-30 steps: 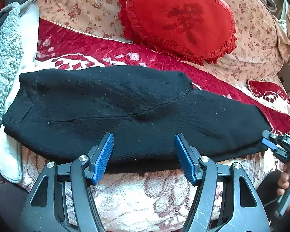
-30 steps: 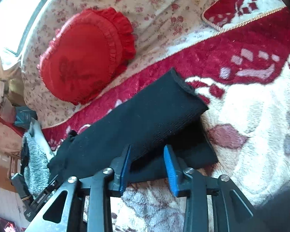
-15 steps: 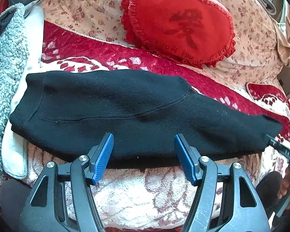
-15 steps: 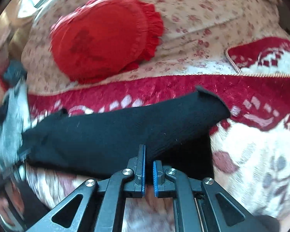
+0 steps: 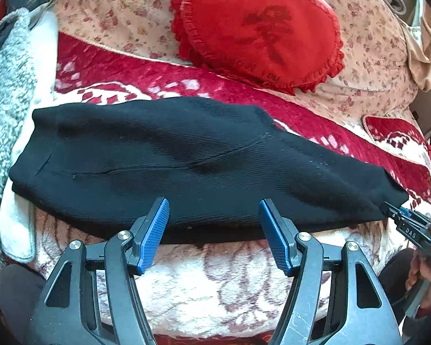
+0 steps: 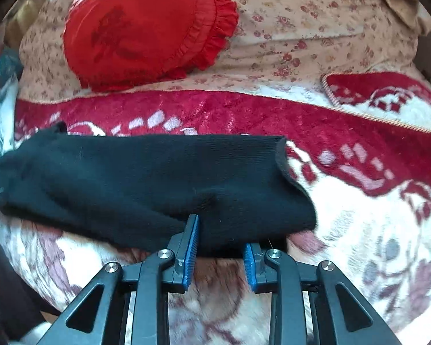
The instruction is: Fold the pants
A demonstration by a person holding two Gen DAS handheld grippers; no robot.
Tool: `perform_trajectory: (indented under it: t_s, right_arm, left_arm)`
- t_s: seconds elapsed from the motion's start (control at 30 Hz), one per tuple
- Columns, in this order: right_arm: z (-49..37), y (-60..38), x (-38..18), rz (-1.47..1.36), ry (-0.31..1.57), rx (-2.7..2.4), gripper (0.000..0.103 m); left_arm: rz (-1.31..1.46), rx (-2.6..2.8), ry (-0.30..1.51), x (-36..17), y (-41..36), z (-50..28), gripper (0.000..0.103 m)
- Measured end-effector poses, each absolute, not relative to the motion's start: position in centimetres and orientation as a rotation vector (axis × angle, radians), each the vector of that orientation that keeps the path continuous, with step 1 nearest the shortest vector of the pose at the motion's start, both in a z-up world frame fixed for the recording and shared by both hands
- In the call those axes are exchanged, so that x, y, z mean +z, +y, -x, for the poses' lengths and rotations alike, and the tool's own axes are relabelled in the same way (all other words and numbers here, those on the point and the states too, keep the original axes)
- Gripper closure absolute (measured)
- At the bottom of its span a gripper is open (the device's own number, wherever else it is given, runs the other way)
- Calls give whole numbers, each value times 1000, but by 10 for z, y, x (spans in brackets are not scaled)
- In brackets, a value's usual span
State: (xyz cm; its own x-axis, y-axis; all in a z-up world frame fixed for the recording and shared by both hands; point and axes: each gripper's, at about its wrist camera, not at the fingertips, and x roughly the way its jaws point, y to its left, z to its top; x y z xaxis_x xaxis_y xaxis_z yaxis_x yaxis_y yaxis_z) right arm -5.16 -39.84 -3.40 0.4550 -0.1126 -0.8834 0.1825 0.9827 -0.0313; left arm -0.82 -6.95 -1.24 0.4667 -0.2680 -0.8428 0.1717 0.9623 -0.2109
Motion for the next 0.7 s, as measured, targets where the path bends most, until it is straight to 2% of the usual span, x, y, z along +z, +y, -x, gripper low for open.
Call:
perform_trajectory:
  t_s: [0.27, 0.47, 0.7]
  right_arm:
    - [65, -412, -14, 29, 1078, -306, 78]
    - [68, -437, 14, -80, 981, -330, 78]
    - [21, -428, -17, -136, 1003, -195, 78]
  left_arm:
    - [41, -356, 1020, -2, -109, 10, 38]
    - [-15, -396, 1038, -15, -143, 9, 38]
    - [-51, -383, 1079, -32, -165, 2, 38]
